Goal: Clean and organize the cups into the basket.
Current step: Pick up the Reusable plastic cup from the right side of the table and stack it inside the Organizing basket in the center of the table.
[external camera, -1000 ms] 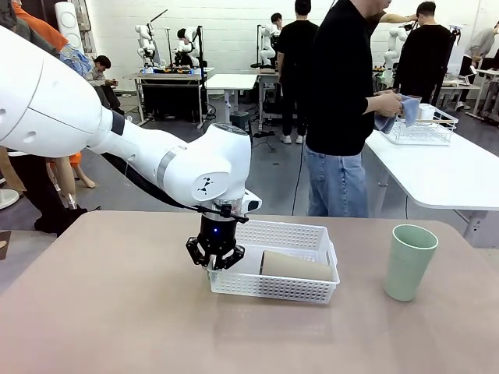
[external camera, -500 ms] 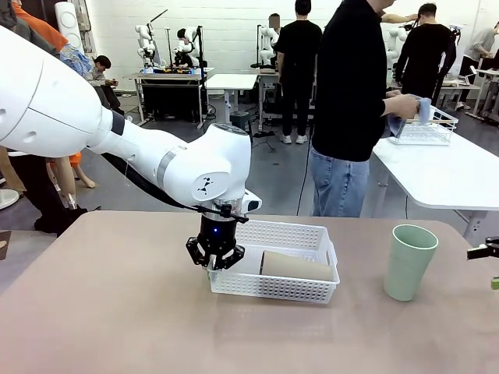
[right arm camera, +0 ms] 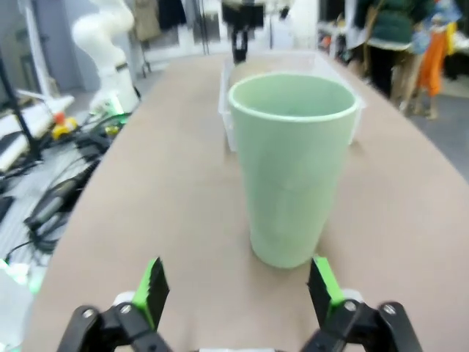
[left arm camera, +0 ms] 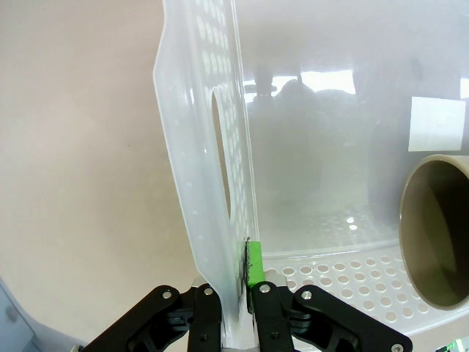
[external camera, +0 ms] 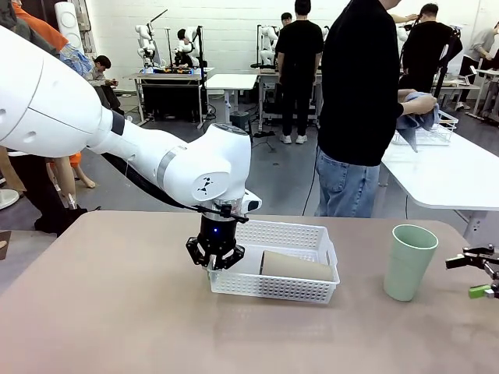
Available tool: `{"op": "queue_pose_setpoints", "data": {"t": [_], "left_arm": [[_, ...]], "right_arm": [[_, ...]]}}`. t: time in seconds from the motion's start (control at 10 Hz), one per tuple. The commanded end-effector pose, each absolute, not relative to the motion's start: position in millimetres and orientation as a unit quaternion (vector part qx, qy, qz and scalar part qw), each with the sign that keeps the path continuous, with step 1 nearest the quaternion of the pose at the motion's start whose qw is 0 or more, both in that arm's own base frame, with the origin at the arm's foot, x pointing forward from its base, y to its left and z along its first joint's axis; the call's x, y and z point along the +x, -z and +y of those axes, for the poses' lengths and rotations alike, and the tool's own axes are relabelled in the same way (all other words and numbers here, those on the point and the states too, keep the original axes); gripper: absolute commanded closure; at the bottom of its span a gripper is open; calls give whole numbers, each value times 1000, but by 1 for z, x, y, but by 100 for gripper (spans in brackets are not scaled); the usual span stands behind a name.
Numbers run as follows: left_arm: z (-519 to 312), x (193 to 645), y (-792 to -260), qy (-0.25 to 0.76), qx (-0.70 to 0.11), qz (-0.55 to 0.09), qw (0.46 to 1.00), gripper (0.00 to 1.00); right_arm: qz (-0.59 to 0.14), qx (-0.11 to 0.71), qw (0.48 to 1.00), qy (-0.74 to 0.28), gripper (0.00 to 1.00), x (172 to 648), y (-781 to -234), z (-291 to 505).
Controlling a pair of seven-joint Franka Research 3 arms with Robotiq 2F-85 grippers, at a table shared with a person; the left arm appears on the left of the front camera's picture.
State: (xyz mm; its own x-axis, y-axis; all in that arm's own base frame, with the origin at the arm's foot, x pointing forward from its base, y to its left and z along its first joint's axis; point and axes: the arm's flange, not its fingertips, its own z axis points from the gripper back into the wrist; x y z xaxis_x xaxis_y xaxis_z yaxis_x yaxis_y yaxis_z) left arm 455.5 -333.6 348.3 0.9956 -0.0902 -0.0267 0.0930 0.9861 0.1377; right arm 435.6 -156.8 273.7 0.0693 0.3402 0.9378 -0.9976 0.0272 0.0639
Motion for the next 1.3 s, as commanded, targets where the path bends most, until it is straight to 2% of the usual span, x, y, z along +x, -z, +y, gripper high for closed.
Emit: {"op": "queue_pose_setpoints", "data": {"t": [0.0,0.6,1.2], "left_arm": [[-334,452,-343,50,74,14,996,100],[-334,452,-343,50,74,14,996,100],[-334,452,-343,50,74,14,996,100]], "right_arm": [[-425,403,606,-539,0,454,-271,-155],[-398,417,628,-523,0,485,-260,-127],[-389,436,606,-539,0,497,-257,-106]]}}
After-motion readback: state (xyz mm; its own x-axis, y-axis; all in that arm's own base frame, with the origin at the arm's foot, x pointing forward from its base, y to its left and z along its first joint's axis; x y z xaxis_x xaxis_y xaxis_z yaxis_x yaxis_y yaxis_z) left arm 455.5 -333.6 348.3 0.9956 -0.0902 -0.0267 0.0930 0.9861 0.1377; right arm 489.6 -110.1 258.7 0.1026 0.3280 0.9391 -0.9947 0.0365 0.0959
